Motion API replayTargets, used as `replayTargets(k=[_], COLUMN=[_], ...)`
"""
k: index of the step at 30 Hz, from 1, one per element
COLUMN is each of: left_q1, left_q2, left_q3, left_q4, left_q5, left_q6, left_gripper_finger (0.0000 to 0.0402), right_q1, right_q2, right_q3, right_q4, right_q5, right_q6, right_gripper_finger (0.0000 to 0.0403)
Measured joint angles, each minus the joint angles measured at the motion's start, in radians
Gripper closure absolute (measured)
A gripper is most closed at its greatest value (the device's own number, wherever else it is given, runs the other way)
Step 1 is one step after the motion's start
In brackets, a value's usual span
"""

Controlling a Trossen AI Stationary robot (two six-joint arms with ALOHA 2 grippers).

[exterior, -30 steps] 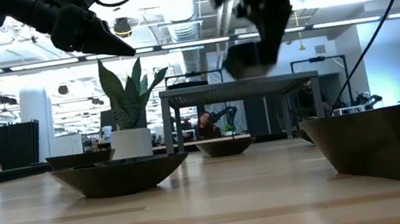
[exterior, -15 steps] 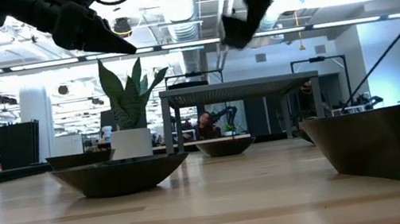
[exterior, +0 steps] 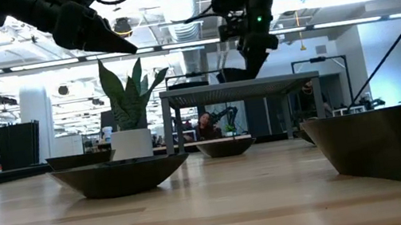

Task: Pick & Place Mini shaped plates
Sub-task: Put the distorted square plate on the shelf, then stack the distorted square plate on top of the distorted square plate on the shelf

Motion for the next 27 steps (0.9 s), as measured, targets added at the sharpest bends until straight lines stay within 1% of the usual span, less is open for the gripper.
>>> replayTargets(k=[5, 8, 11, 19, 22, 27], left_q1=[0.000, 0.000, 0.000, 0.000, 0.000, 0.000], left_q2=[0.000, 0.000, 0.000, 0.000, 0.000, 0.000], left_q3=[0.000, 0.000, 0.000, 0.000, 0.000, 0.000], left_q4=[0.002, 0.002, 0.003, 0.005, 0.006, 0.006], left_q5=[0.000, 0.000, 0.000, 0.000, 0.000, 0.000], left_q6=[0.000, 0.000, 0.000, 0.000, 0.000, 0.000], left_gripper_finger=[0.0325, 0.0325, 0.0325, 0.0325, 0.0325, 0.0325], right_q1=[0.007, 0.020, 0.033, 0.075, 0.116, 0.223], right_q2=[0.029, 0.029, 0.025, 0.024, 0.024, 0.015], right_q3=[0.029, 0.027, 0.040, 0.077, 0.122, 0.268], right_q4=[-0.006, 0.012, 0.002, -0.015, -0.099, -0.344], right_q5=[0.009, 0.055, 0.094, 0.097, 0.101, 0.104], right_q6=[0.007, -0.006, 0.009, 0.060, 0.109, 0.261], right_gripper_finger=[0.0400, 0.0393, 0.0379, 0.0334, 0.0326, 0.0329])
